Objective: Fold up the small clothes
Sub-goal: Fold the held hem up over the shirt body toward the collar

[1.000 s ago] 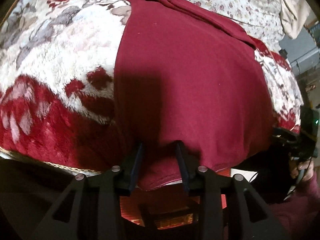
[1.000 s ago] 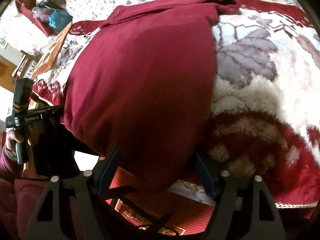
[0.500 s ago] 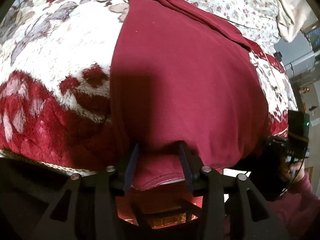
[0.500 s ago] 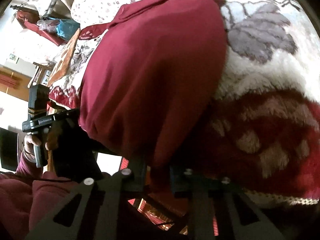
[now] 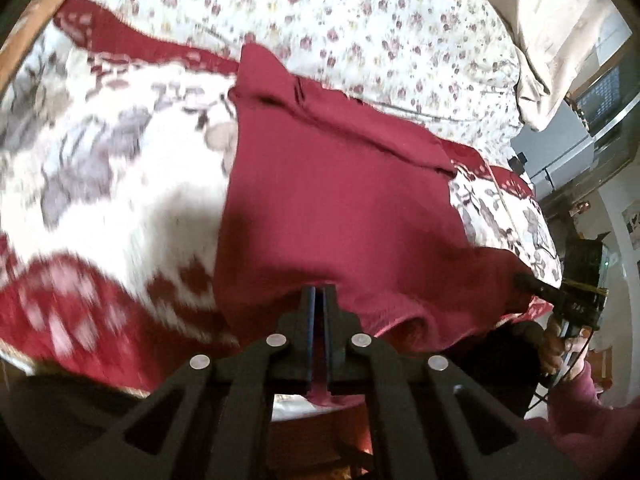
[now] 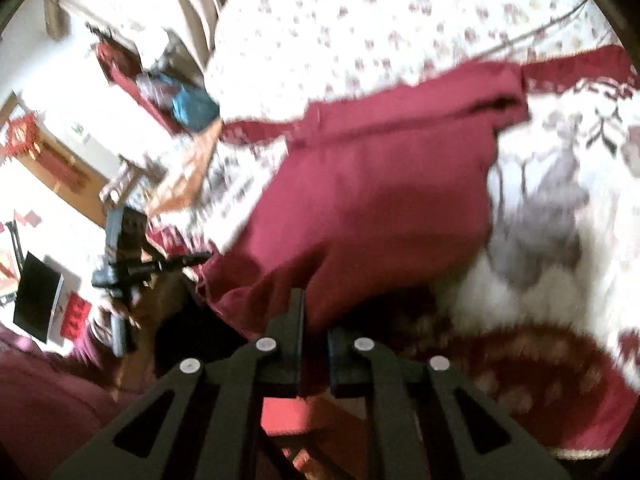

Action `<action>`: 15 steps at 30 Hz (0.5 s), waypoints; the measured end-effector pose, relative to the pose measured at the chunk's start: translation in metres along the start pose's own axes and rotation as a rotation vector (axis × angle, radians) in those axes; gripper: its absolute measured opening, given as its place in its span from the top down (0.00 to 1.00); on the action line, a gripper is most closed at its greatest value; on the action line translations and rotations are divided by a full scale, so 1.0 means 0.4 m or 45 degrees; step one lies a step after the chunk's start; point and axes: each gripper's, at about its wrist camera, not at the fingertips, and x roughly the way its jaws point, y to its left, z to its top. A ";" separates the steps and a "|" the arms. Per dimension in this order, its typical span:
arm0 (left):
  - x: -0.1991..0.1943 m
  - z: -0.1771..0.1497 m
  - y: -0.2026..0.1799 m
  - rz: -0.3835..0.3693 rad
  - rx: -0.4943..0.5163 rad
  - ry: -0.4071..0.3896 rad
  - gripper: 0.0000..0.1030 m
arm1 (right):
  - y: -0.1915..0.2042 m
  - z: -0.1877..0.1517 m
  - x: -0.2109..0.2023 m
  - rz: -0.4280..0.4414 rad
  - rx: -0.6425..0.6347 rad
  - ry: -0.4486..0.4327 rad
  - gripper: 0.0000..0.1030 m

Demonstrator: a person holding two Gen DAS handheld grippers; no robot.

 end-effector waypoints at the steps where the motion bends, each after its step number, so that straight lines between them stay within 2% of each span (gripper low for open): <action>1: -0.002 0.010 0.001 0.009 0.001 -0.012 1.00 | -0.003 0.016 -0.009 0.000 0.000 -0.028 0.92; 7: -0.015 0.073 0.020 -0.001 -0.028 -0.093 1.00 | -0.020 0.088 -0.033 -0.044 0.026 -0.165 0.92; 10: 0.002 0.098 0.036 0.049 -0.054 -0.086 1.00 | -0.040 0.116 -0.014 -0.070 0.076 -0.181 0.92; 12: 0.007 0.106 0.072 0.053 -0.133 -0.073 1.00 | -0.055 0.133 0.016 -0.133 0.094 -0.176 0.92; 15: -0.002 0.097 0.119 -0.006 -0.247 -0.052 1.00 | -0.078 0.143 0.067 -0.190 0.129 -0.151 0.92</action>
